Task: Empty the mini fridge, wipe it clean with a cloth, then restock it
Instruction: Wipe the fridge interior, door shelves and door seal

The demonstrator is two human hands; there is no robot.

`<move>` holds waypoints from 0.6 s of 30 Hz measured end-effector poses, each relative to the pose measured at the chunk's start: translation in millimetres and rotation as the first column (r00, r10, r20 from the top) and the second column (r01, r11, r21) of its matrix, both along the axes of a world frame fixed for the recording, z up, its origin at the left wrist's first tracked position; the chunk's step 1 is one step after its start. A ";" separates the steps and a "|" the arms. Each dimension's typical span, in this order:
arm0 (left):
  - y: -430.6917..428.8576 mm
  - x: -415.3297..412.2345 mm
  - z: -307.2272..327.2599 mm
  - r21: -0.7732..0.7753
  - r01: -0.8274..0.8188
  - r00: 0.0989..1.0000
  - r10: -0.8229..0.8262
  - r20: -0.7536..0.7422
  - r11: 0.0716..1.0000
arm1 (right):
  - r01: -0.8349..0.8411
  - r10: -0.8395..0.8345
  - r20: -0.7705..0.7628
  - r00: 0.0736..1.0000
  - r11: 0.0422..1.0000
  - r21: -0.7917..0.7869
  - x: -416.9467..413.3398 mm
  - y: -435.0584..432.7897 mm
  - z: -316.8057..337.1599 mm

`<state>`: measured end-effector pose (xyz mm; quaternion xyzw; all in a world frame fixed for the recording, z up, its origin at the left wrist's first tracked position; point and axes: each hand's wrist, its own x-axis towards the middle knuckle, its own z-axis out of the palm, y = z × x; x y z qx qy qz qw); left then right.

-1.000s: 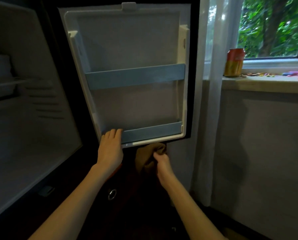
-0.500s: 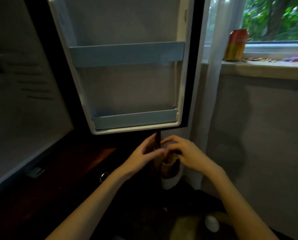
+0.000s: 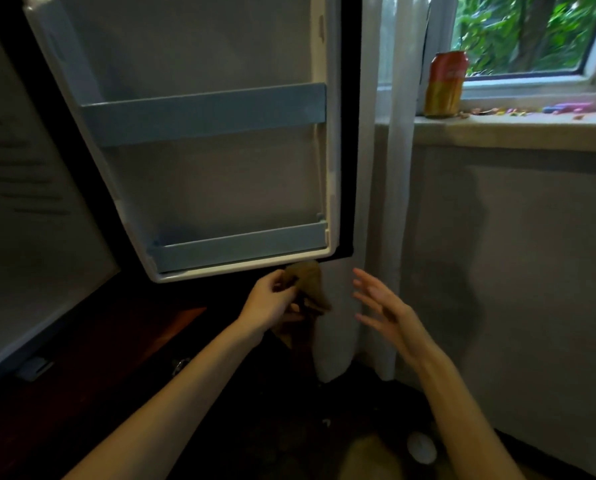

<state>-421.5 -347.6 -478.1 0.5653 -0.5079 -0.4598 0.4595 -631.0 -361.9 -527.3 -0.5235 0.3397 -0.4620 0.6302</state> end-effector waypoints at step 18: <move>-31.7 79.4 62.6 -0.567 0.377 0.406 0.419 0.812 0.732 | 0.492 -0.623 0.475 0.622 0.782 0.383 109.1 -41.7 38.6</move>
